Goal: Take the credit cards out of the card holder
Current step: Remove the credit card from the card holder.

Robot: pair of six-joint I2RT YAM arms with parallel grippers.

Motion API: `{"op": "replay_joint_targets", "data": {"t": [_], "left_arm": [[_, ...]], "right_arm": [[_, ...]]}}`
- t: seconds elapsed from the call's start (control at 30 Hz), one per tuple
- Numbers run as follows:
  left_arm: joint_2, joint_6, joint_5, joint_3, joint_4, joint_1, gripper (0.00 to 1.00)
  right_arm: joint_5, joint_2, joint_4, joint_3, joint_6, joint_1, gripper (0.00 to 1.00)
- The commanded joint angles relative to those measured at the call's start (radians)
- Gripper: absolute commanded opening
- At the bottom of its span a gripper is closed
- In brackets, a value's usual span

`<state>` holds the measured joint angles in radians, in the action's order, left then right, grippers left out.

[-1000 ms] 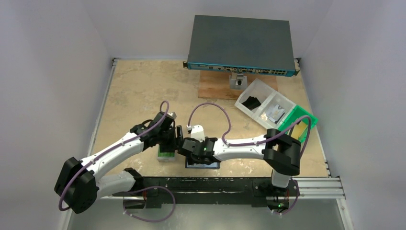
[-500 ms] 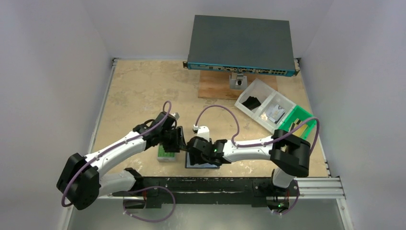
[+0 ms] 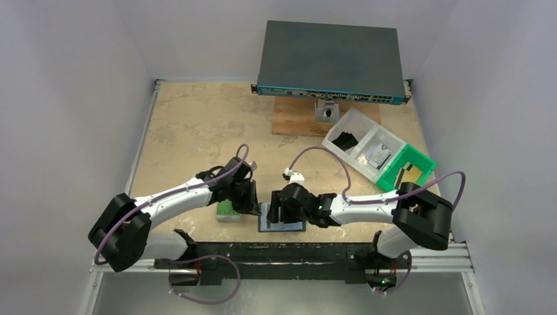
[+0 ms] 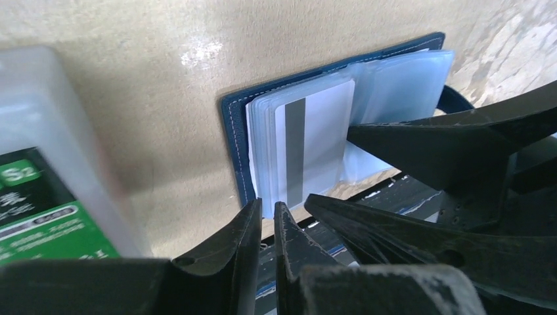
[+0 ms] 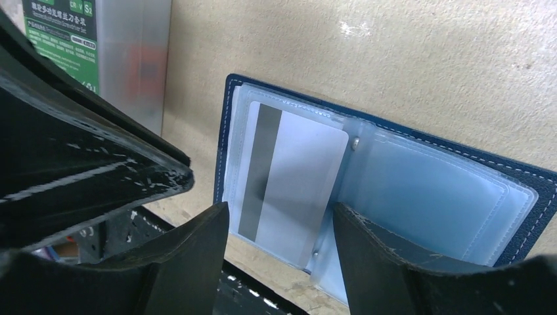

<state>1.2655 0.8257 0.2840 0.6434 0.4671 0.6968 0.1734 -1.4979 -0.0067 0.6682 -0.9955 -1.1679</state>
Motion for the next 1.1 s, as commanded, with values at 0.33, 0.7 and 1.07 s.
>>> {"op": "replay_joint_targets", "data": {"t": [0.33, 0.7, 1.07], "left_arm": [[0.112, 0.045, 0.025, 0.046, -0.12, 0.08, 0.09], [0.203, 0.067, 0.022, 0.05, -0.155, 0.089, 0.03], [0.231, 0.119, 0.01, 0.026, -0.187, 0.095, 0.0]], "right_arm": [[-0.151, 0.066, 0.206, -0.162, -0.068, 0.086, 0.59], [-0.261, 0.057, 0.371, -0.253, -0.106, 0.153, 0.54], [-0.396, 0.029, 0.628, -0.39, -0.189, 0.227, 0.43]]}}
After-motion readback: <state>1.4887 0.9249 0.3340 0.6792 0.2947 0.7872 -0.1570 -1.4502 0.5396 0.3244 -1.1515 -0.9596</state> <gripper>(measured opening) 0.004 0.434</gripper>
